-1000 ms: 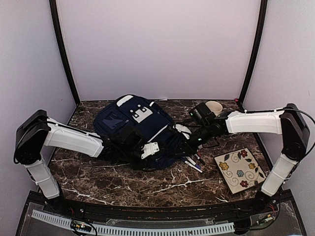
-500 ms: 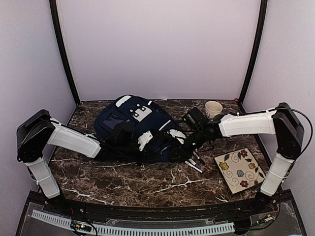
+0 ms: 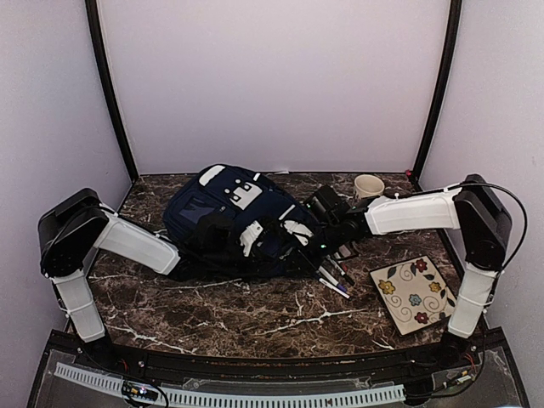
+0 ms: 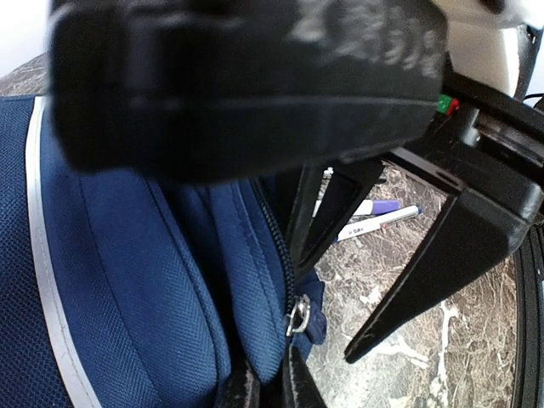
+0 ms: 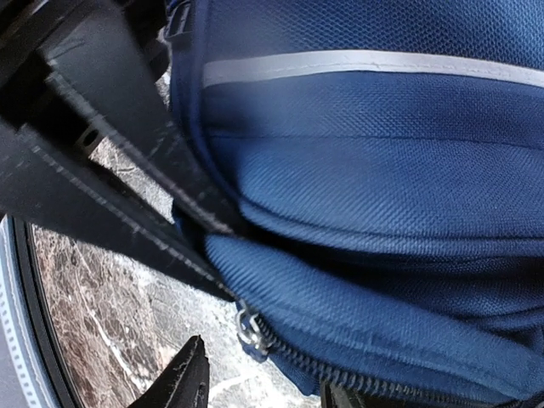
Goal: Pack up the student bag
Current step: Grab the largest pocket of the student bag, then zip the student bag into the largest pocket of the bag.
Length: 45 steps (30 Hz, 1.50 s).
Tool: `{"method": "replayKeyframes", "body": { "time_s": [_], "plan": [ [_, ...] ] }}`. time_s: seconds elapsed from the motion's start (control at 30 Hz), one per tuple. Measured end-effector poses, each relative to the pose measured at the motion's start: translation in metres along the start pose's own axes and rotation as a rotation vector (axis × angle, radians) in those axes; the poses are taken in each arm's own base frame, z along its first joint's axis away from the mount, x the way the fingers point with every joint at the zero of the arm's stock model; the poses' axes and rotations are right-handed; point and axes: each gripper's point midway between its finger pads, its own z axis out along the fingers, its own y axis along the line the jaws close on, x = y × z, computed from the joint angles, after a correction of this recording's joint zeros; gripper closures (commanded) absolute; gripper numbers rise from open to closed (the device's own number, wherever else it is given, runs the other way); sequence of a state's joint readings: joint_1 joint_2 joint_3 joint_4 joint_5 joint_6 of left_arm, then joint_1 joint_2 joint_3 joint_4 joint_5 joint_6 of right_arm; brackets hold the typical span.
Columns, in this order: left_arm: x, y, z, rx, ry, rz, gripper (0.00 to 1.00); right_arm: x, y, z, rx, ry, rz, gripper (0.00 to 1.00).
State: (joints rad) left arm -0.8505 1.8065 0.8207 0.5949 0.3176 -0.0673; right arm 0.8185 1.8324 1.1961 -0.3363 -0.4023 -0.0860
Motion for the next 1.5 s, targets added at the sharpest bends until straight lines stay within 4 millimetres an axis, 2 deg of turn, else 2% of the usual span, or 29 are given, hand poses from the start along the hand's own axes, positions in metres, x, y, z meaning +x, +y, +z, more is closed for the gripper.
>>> {"method": "replayKeyframes", "body": {
  "time_s": [0.07, 0.13, 0.33, 0.53, 0.73, 0.87, 1.23, 1.33, 1.5],
  "plan": [
    [0.001, 0.000, 0.000, 0.000, 0.000, -0.009, 1.00, 0.000, -0.001, 0.002, -0.001, 0.003, 0.015, 0.56],
    [0.001, 0.000, 0.000, 0.000, 0.001, -0.019, 1.00, -0.001, -0.001, 0.004, -0.003, 0.004, 0.026, 0.61],
    [0.002, 0.000, 0.000, 0.000, -0.001, -0.026, 1.00, -0.002, -0.005, 0.004, 0.016, 0.003, 0.057, 0.87],
    [0.002, 0.000, -0.001, -0.001, -0.010, -0.023, 1.00, -0.003, -0.003, 0.001, 0.010, -0.002, 0.044, 0.98],
    [0.000, 0.000, -0.002, 0.001, -0.024, -0.018, 1.00, -0.003, -0.003, -0.009, 0.012, -0.012, 0.037, 1.00],
    [0.001, -0.001, -0.007, -0.005, -0.022, -0.016, 1.00, 0.000, -0.010, -0.018, 0.018, -0.009, 0.037, 1.00],
    [0.018, -0.005, -0.052, -0.076, 0.059, -0.045, 1.00, 0.020, -0.036, -0.030, 0.039, 0.035, 0.028, 1.00],
    [0.018, -0.003, -0.064, -0.112, 0.063, -0.076, 1.00, 0.019, -0.043, -0.028, 0.030, 0.032, 0.027, 1.00],
    [0.023, 0.001, -0.086, -0.178, 0.075, -0.131, 1.00, 0.010, -0.040, -0.021, -0.012, 0.010, -0.002, 1.00]
  ]
}}
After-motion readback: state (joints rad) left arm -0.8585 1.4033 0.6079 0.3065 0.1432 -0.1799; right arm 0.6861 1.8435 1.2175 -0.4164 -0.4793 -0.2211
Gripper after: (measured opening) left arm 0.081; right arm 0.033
